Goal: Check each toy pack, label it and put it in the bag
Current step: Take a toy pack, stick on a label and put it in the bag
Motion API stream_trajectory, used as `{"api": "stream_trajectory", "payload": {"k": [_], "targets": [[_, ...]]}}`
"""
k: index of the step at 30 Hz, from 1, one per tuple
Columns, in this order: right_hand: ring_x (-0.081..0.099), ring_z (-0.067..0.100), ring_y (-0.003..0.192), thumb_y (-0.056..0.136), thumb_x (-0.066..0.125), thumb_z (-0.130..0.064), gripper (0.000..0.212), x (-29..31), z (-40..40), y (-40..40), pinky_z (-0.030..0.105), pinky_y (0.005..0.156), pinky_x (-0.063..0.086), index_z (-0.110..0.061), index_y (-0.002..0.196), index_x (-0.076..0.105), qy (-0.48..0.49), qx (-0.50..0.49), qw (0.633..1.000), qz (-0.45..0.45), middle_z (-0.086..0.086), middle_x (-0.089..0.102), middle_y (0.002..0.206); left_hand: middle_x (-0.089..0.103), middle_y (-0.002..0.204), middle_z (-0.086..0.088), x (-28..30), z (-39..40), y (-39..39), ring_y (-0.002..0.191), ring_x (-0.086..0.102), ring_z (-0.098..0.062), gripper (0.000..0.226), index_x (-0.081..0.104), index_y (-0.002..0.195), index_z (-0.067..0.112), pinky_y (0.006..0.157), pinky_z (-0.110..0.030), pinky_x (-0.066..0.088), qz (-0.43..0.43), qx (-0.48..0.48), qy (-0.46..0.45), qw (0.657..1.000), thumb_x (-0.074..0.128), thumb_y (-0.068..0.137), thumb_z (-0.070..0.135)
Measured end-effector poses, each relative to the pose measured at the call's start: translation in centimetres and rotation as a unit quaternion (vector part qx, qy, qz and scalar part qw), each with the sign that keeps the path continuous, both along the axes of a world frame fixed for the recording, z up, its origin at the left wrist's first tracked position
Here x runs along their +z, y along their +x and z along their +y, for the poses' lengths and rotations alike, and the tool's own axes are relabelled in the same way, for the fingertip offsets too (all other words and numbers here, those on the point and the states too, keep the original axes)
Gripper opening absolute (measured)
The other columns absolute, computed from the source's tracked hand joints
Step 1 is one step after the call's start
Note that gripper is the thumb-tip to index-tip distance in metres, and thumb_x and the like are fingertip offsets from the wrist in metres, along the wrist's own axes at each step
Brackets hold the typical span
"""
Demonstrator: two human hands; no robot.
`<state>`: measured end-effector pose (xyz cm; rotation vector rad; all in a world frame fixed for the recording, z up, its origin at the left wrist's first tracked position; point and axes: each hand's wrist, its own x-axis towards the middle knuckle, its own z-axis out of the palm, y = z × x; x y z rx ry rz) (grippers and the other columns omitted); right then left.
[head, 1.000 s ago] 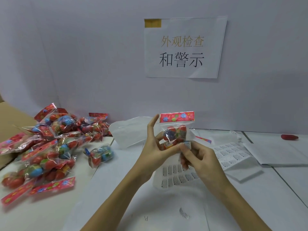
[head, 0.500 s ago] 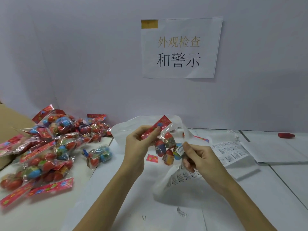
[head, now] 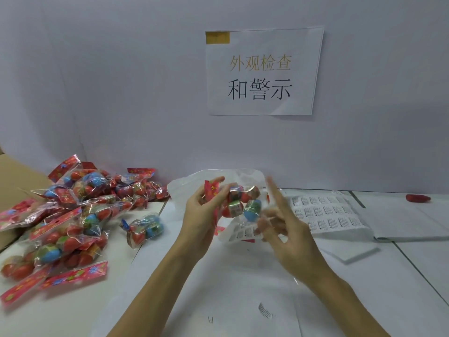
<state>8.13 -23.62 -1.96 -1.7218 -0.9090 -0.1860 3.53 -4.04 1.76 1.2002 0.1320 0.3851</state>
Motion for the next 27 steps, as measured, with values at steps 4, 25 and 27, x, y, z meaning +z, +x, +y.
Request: {"api": "stream_trajectory", "payload": {"k": [4, 25, 27], "targets": [[0.079, 0.025, 0.085, 0.084, 0.062, -0.077, 0.082, 0.9, 0.0, 0.0, 0.031, 0.07, 0.063, -0.039, 0.153, 0.039, 0.088, 0.033, 0.976, 0.197, 0.004, 0.08, 0.097, 0.073, 0.129, -0.008, 0.2, 0.4, -0.1, 0.12, 0.07, -0.026, 0.042, 0.064, 0.134, 0.011, 0.097, -0.034, 0.059, -0.021, -0.062, 0.034, 0.997, 0.069, 0.093, 0.02], [0.068, 0.018, 0.086, 0.096, 0.07, -0.03, 0.037, 5.7, -10.7, 4.0, 0.023, 0.067, 0.055, -0.011, 0.128, 0.07, 0.517, 0.208, 0.687, 0.466, 0.009, 0.071, 0.115, 0.075, 0.123, -0.003, -0.5, 0.6, 0.4, 0.115, 0.071, -0.021, 0.063, 0.064, 0.134, 0.017, 0.099, -0.043, 0.053, -0.028, 0.065, 0.071, 0.995, 0.034, 0.101, 0.061], [0.069, 0.022, 0.107, 0.101, 0.065, -0.037, 0.053, 5.7, -13.9, 3.9, 0.025, 0.081, 0.053, -0.012, 0.147, 0.056, 0.654, 0.335, 0.553, 0.394, 0.007, 0.063, 0.14, 0.076, 0.121, -0.005, -0.8, 1.0, 0.4, 0.114, 0.071, -0.025, 0.064, 0.068, 0.128, 0.014, 0.094, -0.043, 0.053, -0.018, 0.054, 0.063, 0.996, 0.031, 0.104, 0.06]]}}
